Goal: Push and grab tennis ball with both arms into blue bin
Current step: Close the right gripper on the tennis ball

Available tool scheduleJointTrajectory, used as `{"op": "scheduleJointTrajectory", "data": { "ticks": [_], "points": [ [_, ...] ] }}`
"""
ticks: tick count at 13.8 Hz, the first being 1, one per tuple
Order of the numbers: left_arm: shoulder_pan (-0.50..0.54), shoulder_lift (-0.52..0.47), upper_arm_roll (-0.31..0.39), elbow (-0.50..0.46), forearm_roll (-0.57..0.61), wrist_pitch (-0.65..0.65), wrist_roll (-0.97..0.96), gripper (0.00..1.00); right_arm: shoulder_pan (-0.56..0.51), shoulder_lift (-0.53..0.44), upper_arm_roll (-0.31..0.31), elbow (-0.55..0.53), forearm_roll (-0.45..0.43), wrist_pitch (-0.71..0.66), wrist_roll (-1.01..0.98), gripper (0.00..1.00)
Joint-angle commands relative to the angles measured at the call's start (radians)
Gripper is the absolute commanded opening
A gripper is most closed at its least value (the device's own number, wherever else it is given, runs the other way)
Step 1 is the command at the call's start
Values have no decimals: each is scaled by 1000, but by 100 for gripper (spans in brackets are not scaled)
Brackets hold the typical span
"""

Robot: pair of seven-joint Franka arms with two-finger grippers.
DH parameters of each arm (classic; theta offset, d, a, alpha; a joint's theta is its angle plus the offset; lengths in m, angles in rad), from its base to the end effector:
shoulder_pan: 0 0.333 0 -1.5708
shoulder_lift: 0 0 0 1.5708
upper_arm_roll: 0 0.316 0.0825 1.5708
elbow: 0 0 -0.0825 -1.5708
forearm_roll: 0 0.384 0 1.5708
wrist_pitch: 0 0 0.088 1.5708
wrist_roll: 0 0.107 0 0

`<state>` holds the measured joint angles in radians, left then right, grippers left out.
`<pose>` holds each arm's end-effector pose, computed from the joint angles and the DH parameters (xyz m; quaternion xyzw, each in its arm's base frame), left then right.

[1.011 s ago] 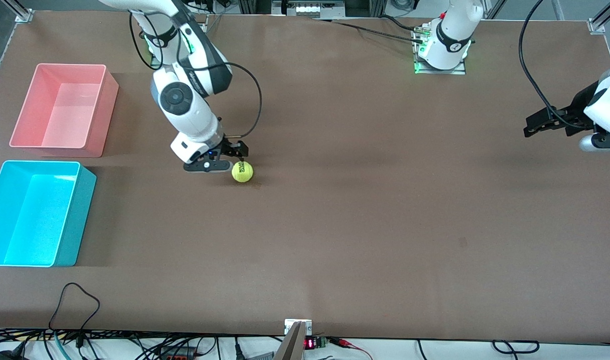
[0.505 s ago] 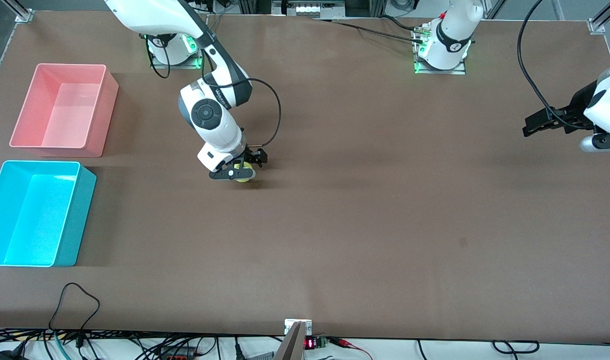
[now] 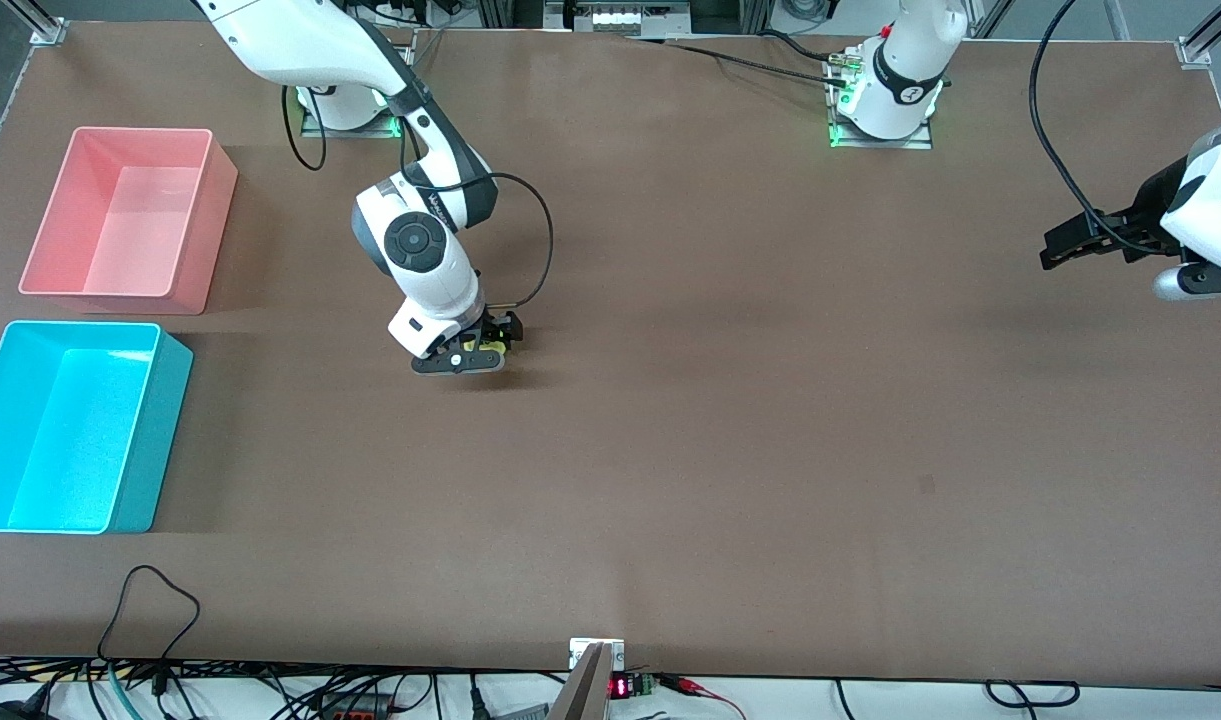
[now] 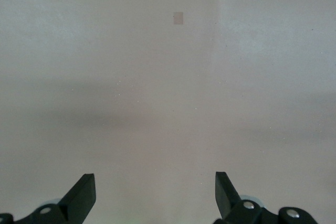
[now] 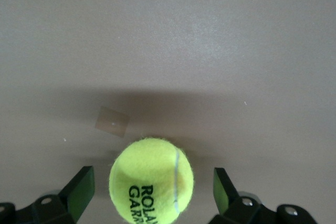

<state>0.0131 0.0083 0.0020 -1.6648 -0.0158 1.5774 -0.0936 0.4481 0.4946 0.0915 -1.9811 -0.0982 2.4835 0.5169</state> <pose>0.5529 0.0067 0.5763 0.9973 0.0547 -0.0481 0.0060 0.5272 0.3143 0.2158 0.9990 0.0445 0.0091 0.0046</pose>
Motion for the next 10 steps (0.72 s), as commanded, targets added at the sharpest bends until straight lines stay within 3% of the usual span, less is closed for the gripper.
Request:
{"op": "scheduleJointTrajectory", "data": {
  "ticks": [1,10],
  "points": [
    [-4,-7,6,10,-6,-19,-11,100,9,31,-6,11,-17,18,22,100],
    [-4,1,7,11,-6,-16,-11,100,12,45,-6,11,-11,15,23,100]
  ]
}}
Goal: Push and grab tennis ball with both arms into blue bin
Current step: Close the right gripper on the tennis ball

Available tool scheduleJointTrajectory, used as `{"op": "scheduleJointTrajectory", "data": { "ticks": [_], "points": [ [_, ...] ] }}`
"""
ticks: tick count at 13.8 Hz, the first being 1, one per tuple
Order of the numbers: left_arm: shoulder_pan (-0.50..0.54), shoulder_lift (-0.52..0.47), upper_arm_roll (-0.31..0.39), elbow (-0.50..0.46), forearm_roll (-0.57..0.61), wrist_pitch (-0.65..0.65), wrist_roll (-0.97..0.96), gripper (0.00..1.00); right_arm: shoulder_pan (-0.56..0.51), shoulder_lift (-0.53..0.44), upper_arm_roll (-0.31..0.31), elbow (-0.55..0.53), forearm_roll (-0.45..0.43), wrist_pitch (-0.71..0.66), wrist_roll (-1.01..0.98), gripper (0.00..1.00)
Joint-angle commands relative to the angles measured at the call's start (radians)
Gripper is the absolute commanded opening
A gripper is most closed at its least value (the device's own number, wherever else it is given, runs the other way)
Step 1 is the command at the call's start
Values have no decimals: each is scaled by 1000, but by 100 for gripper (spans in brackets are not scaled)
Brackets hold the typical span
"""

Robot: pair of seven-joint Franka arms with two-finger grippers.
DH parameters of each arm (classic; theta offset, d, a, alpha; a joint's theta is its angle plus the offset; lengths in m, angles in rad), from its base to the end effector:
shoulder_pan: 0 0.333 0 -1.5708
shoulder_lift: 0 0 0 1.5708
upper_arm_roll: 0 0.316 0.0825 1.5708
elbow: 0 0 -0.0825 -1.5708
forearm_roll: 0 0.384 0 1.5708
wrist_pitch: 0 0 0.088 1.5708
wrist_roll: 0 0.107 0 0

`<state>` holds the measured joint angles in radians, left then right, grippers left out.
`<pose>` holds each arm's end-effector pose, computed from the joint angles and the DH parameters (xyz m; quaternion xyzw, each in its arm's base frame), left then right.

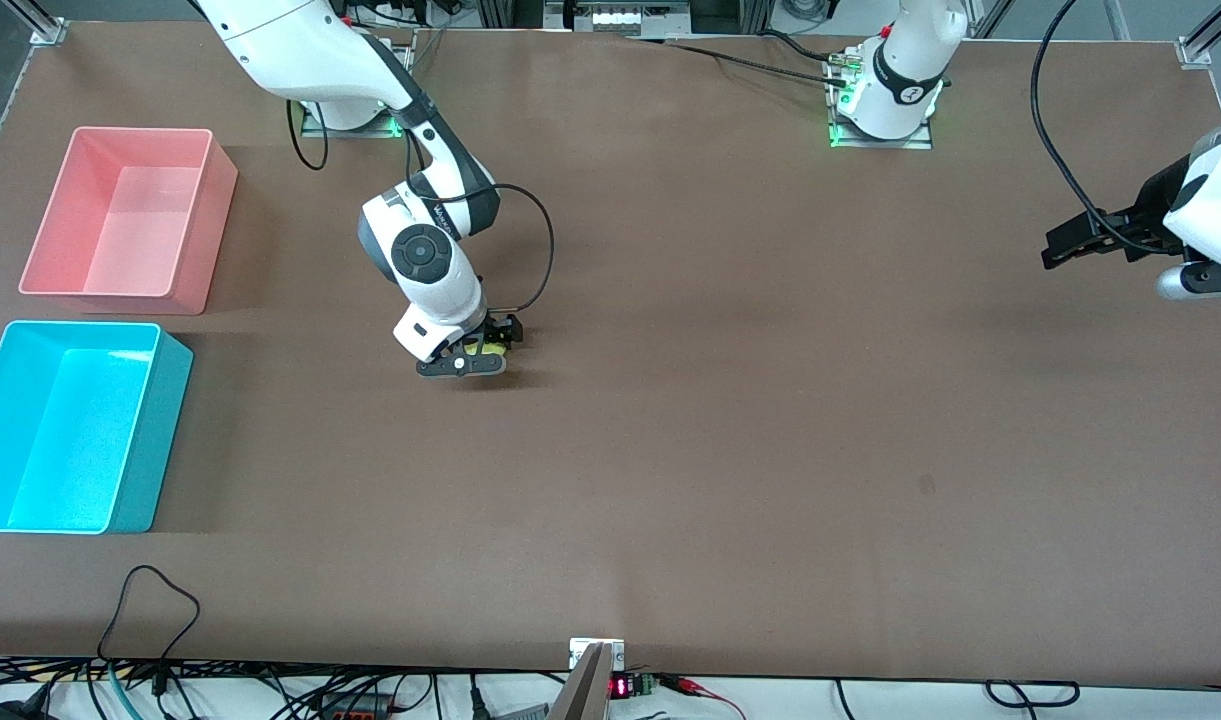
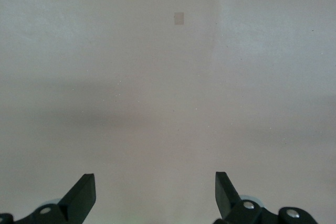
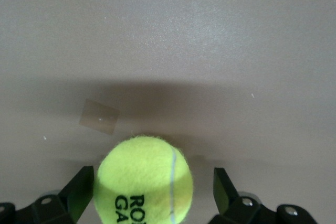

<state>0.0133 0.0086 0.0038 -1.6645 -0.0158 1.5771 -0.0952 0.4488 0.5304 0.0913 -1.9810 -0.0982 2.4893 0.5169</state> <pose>0.5529 0.0078 0.5762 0.9972 0.0565 -0.0483 0.0060 0.5234 0.3130 0.1946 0.9989 0.0449 -0.0048 0.0101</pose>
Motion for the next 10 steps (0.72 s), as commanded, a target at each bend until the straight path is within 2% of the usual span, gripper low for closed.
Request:
{"op": "scheduleJointTrajectory", "data": {
  "ticks": [1,7,9,10],
  "points": [
    [-4,1,5,11,-4,-15,-9,100,16,11,-5,11,-9,10,25,100],
    [-4,2,5,11,-6,-14,-9,100,25,19,-5,14,-11,19,23,98],
    [-4,2,5,11,-6,-15,-9,100,25,23,-5,13,-14,22,15,89],
    [-3,4,7,11,-6,-15,-9,100,25,23,-5,13,-15,29,11,79]
  ]
}}
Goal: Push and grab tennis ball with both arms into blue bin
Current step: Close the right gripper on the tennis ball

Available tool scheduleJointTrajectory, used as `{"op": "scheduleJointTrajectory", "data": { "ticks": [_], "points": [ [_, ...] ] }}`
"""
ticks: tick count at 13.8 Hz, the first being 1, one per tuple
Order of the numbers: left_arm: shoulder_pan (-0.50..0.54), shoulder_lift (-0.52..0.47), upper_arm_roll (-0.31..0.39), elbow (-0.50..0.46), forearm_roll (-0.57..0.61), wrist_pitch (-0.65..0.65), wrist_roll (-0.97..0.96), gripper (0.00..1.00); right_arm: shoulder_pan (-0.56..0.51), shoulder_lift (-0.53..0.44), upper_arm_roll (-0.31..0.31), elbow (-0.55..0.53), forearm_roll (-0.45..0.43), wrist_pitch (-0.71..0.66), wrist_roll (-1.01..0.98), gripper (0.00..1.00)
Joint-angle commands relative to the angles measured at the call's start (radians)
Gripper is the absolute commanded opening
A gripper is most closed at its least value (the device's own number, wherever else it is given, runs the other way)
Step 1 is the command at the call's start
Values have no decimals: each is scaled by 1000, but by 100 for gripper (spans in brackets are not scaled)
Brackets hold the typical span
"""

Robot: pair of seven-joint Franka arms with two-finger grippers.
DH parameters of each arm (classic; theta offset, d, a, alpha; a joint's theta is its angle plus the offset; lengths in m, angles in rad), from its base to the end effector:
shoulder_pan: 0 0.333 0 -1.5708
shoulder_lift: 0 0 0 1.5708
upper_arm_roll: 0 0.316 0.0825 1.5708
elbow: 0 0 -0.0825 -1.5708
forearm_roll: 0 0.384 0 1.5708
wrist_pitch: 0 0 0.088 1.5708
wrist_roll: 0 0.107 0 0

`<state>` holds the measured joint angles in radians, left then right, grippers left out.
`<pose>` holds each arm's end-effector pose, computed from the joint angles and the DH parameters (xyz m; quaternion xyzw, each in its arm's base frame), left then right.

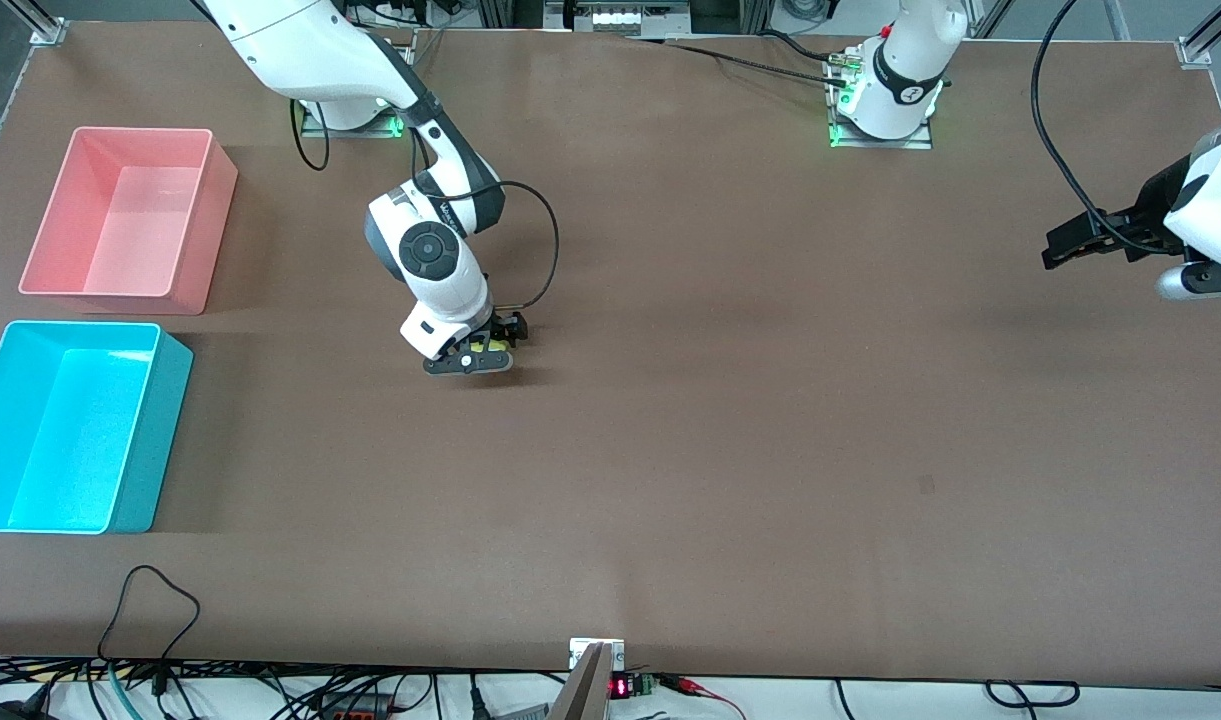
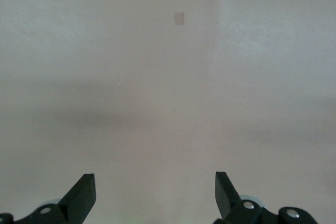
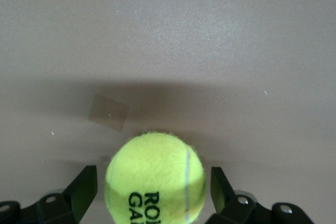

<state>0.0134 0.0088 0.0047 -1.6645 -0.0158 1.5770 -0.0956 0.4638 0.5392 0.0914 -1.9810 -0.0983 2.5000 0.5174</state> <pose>0.5529 0.0083 0.5761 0.9972 0.0572 -0.0484 0.0060 0.5185 0.3210 0.1902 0.9986 0.0523 -0.0043 0.0090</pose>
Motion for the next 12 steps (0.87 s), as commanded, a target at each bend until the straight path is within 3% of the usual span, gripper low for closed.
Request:
{"op": "scheduleJointTrajectory", "data": {
  "ticks": [1,4,6,9,12],
  "points": [
    [-4,3,6,11,-6,-15,-9,100,10,15,-6,13,-15,22,7,66],
    [-4,2,6,11,-6,-15,-9,100,9,19,-7,16,-15,22,1,20],
    [-4,3,6,11,-6,-15,-9,100,9,19,-19,18,-14,20,1,4],
    [-4,3,6,11,-7,-15,-9,100,4,-1,-21,34,-14,-7,-5,0],
    [-4,5,3,12,-6,-15,-9,100,-26,-102,-30,37,-12,-134,-23,0]
  ]
}}
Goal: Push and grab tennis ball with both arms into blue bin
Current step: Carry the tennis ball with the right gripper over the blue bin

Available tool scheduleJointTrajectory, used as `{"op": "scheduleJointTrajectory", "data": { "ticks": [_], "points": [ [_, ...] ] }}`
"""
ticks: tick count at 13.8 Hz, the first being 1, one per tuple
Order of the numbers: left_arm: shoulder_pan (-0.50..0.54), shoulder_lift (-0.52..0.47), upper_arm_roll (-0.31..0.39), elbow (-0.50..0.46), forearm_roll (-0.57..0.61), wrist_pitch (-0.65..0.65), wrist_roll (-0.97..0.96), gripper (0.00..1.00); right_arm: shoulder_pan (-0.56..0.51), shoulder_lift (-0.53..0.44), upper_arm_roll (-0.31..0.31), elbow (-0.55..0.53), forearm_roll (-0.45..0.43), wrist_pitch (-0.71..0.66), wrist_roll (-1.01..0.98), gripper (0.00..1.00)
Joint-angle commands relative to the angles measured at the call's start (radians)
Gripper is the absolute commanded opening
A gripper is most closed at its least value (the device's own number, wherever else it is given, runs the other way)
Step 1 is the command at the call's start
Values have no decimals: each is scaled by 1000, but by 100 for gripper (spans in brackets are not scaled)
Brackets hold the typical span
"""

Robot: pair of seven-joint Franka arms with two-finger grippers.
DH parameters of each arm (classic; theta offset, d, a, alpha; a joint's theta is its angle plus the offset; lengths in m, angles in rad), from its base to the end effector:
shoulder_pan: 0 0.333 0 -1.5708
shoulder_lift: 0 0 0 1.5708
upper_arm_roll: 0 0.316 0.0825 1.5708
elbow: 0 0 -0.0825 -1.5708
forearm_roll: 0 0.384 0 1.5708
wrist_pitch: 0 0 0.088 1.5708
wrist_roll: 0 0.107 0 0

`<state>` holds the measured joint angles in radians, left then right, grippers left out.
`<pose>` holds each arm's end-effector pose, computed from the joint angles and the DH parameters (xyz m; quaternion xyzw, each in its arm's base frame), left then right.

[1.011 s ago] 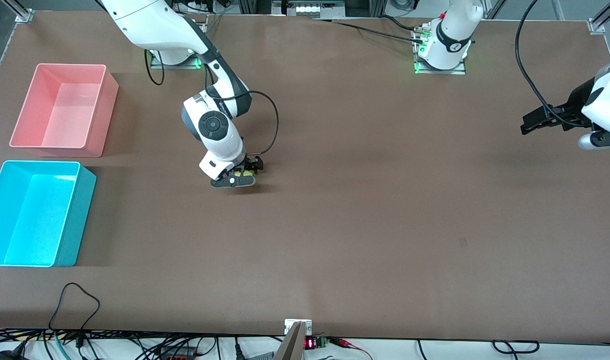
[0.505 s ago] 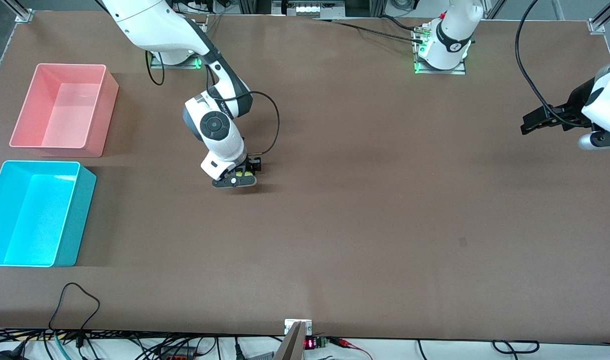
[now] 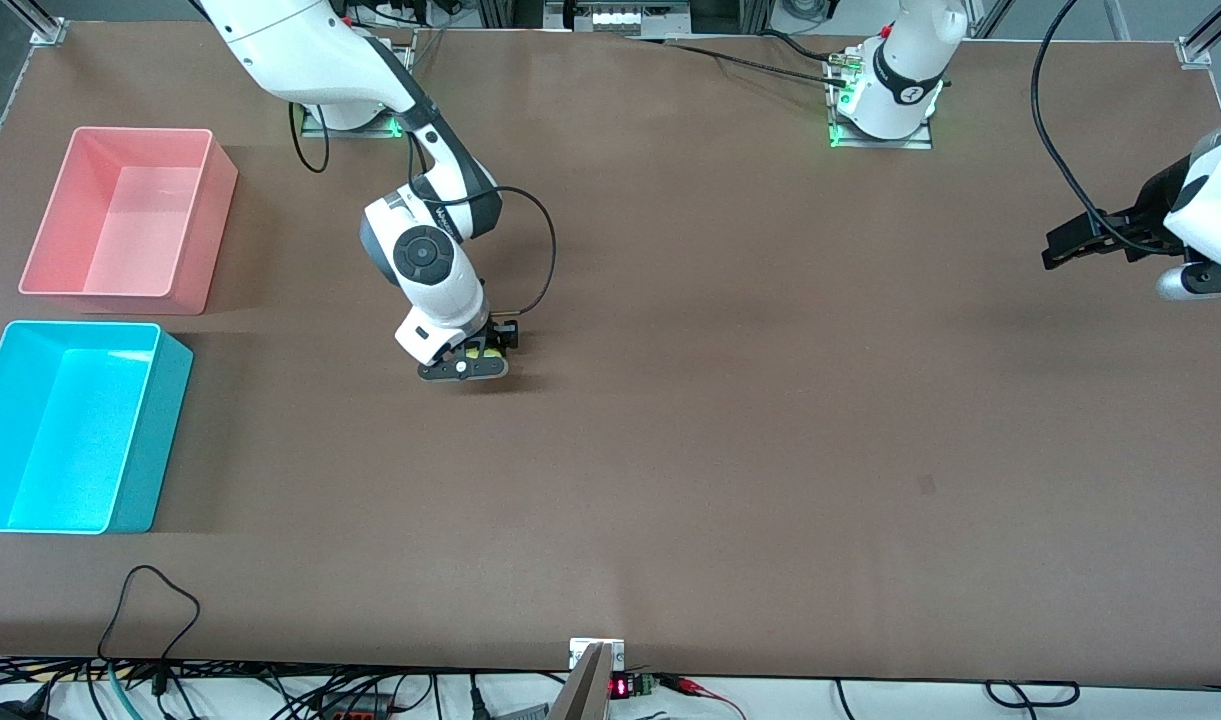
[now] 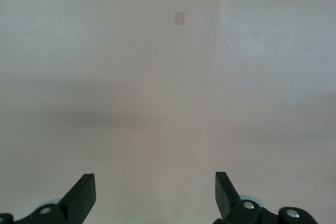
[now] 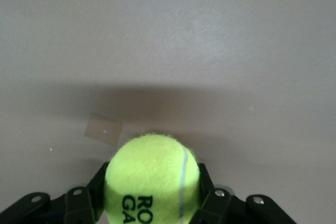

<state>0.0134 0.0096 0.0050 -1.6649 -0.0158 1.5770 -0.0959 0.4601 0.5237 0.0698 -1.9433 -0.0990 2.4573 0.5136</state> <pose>0.5531 0.0085 0.5755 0.9971 0.0575 -0.0490 0.0060 0.5364 0.3126 0.2099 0.9990 0.0420 0.0036 0.0137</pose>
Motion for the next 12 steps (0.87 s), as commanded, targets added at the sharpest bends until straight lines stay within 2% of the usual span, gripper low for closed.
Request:
{"op": "scheduleJointTrajectory", "data": {
  "ticks": [1,6,8,12],
  "points": [
    [-6,4,1,17,-6,-15,-8,100,-49,-125,-10,0,-8,-139,-47,0],
    [-16,4,-2,22,-4,-15,-8,100,-274,-283,-11,-20,-5,-320,-272,0],
    [-21,6,-5,37,-4,-15,-8,100,-387,-310,-10,-22,-4,-362,-386,0],
    [-18,6,-20,37,-4,-17,-8,100,-547,-321,-10,-36,5,-393,-539,0]
  ]
}}
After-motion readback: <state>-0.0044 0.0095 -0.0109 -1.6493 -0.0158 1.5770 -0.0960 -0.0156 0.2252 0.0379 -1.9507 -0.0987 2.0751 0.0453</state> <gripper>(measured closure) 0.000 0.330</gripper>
